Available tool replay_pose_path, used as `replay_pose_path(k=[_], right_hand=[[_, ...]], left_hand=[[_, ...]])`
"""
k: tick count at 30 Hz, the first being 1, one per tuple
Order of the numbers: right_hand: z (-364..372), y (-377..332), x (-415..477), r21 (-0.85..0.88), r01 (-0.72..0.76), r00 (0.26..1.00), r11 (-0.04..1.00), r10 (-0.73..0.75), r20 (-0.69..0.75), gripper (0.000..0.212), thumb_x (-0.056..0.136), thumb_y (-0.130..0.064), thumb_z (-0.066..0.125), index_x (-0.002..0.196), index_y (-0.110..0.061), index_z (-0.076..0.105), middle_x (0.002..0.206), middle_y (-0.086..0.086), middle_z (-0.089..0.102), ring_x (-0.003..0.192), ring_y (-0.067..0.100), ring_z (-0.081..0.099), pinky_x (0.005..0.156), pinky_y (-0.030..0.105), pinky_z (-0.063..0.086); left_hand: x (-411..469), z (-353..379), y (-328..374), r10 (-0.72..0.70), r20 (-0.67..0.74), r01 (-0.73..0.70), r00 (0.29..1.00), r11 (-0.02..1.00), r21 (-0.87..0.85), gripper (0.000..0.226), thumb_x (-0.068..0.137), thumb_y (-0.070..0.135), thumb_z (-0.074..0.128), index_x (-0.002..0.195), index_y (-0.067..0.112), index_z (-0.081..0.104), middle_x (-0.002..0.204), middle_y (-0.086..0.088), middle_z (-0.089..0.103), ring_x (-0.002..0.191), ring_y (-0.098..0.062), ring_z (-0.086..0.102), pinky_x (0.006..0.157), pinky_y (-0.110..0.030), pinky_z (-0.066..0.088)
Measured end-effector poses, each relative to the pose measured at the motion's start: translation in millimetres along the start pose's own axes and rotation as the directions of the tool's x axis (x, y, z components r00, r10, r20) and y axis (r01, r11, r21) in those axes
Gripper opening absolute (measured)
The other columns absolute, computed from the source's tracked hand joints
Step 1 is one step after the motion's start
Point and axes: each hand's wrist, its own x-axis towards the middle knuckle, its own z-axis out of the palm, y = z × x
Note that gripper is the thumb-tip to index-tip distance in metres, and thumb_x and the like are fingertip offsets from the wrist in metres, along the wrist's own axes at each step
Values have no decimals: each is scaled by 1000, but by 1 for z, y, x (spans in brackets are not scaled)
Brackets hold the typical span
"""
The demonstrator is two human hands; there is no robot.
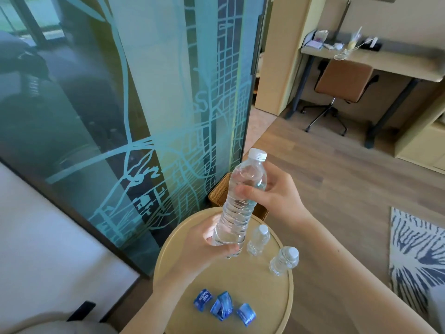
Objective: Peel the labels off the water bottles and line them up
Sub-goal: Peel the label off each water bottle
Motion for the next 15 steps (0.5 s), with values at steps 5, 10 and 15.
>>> replay_pose_path(k=[5, 10, 15], right_hand=[[1, 0, -6, -19, 22, 1000, 1000, -23, -21, 44, 72, -25, 91, 110, -18, 70, 102, 2, 77, 97, 23, 74, 87, 52, 60], [5, 5, -9, -55, 29, 999, 998, -31, -33, 47, 71, -24, 91, 111, -23, 68, 103, 2, 75, 98, 23, 73, 87, 53, 59], [13, 24, -15, -191, 17, 999, 981, -24, -34, 58, 67, -29, 93, 117, -28, 63, 102, -13, 73, 98, 9, 70, 83, 32, 58]], left_hand=[[0, 2, -2, 17, 30, -20, 999, 995, 99, 63, 81, 22, 82, 134, 43, 55, 126, 20, 68, 121, 2, 61, 94, -16, 50], [-3, -8, -13, 142, 28, -132, 989, 808, 574, 52, 92, 58, 55, 139, 36, 49, 135, 20, 57, 127, 1, 51, 101, -24, 45], [-7, -17, -33, 155, 88, -147, 984, 428, 892, 51, 102, 44, 43, 135, 9, 57, 131, -6, 63, 120, -26, 59, 99, -40, 51]])
